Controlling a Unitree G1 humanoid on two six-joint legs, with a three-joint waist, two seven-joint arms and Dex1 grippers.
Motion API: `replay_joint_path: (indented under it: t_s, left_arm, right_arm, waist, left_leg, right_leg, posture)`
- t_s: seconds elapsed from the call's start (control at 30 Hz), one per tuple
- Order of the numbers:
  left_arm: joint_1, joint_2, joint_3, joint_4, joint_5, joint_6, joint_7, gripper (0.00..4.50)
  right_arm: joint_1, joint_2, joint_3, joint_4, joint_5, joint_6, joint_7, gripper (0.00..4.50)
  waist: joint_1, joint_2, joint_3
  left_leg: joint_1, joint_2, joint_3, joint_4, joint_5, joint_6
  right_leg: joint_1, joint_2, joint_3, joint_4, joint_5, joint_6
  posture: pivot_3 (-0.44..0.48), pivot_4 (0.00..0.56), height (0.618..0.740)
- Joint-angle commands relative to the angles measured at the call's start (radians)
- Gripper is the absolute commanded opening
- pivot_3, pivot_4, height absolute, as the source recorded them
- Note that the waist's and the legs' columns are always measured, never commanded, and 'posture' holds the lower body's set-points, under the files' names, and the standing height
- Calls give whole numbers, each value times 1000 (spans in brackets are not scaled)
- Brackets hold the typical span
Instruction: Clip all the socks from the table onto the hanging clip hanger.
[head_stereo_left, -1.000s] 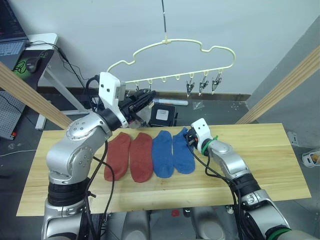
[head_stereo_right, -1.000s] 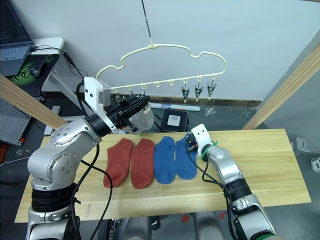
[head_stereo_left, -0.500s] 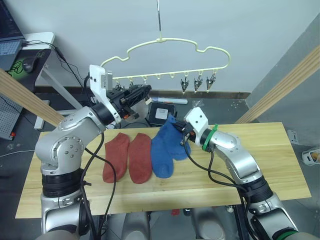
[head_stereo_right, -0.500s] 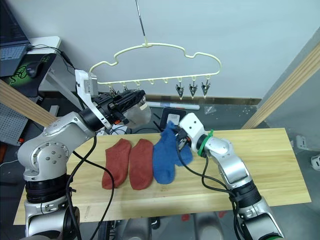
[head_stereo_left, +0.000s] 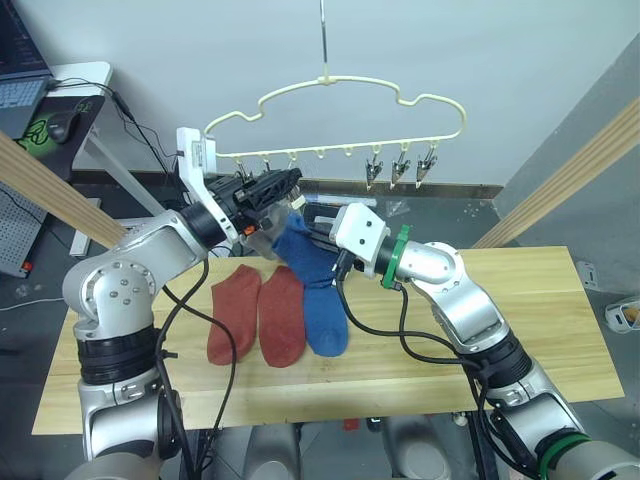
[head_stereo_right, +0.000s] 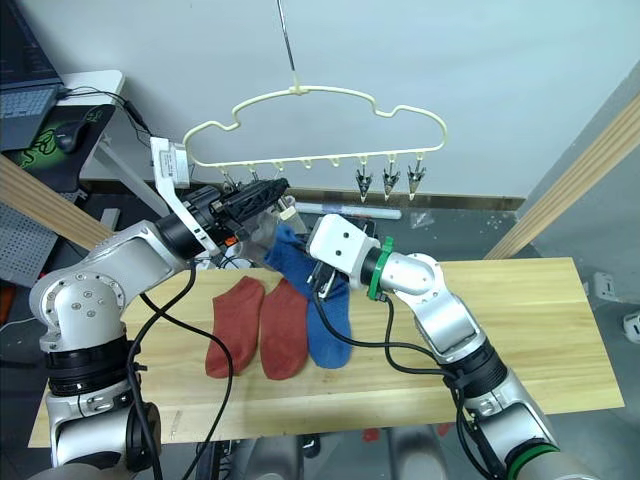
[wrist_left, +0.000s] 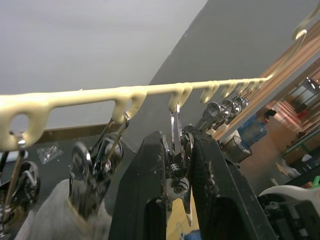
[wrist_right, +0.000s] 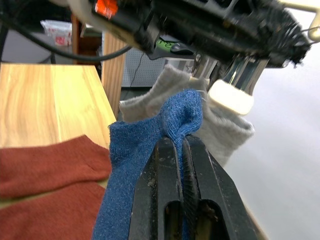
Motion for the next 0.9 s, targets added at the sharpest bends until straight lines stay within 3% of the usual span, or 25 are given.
replay_joint_path:
  t_s: [0.03, 0.9]
  left_arm:
    - [-19, 7, 36, -5, -63, 24, 17, 347]
    - [-27, 39, 22, 49, -99, 43, -5, 347]
  right_arm:
    - [-15, 4, 3, -11, -18, -58, 6, 0]
    - [-50, 41, -47, 51, -37, -96, -16, 0]
  waist:
    - [0, 0, 0]
    - [-4, 0, 0]
  left_leg:
    - [0, 0, 0, 0, 0, 0]
    - [0, 0, 0, 0, 1, -2]
  right_leg:
    - [0, 0, 0, 0, 0, 0]
    - [0, 0, 0, 1, 0, 0]
  posture:
    - [-175, 353, 735]
    - [-217, 343, 735]
